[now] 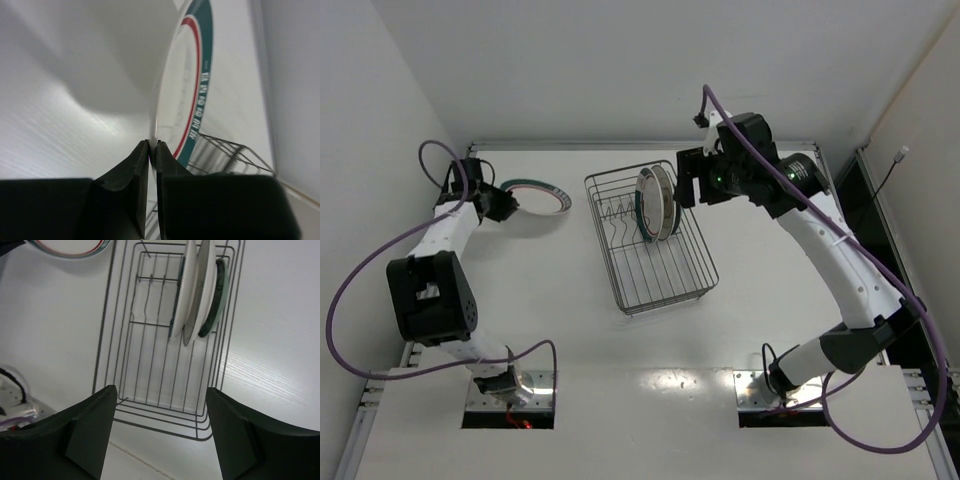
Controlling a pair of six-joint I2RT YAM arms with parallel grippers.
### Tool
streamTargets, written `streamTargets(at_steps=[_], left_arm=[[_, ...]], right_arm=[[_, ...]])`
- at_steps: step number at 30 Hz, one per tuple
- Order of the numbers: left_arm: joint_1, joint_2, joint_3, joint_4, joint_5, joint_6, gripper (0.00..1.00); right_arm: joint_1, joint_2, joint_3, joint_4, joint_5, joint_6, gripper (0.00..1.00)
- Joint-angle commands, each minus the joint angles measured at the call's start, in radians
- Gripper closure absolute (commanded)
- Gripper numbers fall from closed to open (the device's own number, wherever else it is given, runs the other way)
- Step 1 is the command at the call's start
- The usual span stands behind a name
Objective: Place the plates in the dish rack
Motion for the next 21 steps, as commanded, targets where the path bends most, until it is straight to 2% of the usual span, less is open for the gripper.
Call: streamTargets(at_steps=[1,2,4,5,7,8,9,10,11,13,16,21], left_arm=[[0.008,-0.066,0.117,0.054,0.159,0.051,1.00],[0.008,-0.086,0.126,0.103,0.246,0.051,1.00],[0.008,-0.120,0.102,0.152,0.311,0.018,1.00],[0.008,-0.159,0.092,0.172,0.357,0.005,1.00],[-0.001,-0.196,0.082,0.209,0.397,-0.018,1.00],[-0.001,-0.210,0.082,0.209,0.417,-0.028,1.00],[-0.001,-0.244,0.082,0.209,0.440,-0.029,1.00],[-0.001,-0.261,0.094,0.209,0.440,-0.029,1.00],[-0.001,-0.278,0.094,0.200,0.466,-0.029,1.00],[-0.012,-0.324,0.103,0.200,0.489,-0.039,1.00],[-0.070,-0.362,0.103,0.180,0.499,-0.049,1.00],[-0.196,-0.411,0.005,0.226,0.509,-0.107,1.00]], right_arm=[[-0.029,-0.024,0.036,0.075,-0.161,0.057,0.31],[-0.046,-0.024,0.011,0.123,-0.253,0.089,0.31],[-0.067,-0.033,-0.065,0.202,-0.357,0.146,0.29],[-0.096,-0.068,-0.107,0.332,-0.472,0.187,0.27],[-0.129,-0.096,-0.263,0.509,-0.595,0.374,0.27],[-0.144,-0.105,-0.320,0.610,-0.708,0.457,0.25],[-0.167,-0.121,-0.379,0.828,-0.753,0.546,0.25],[-0.167,-0.121,-0.491,0.944,-0.807,0.718,0.24],[-0.179,-0.131,-0.538,1.128,-0.818,0.787,0.24],[-0.179,-0.118,-0.579,1.166,-0.818,0.829,0.23],[-0.179,-0.084,-0.552,1.106,-0.809,0.792,0.23],[-0.179,-0.046,-0.552,1.169,-0.777,0.838,0.23]])
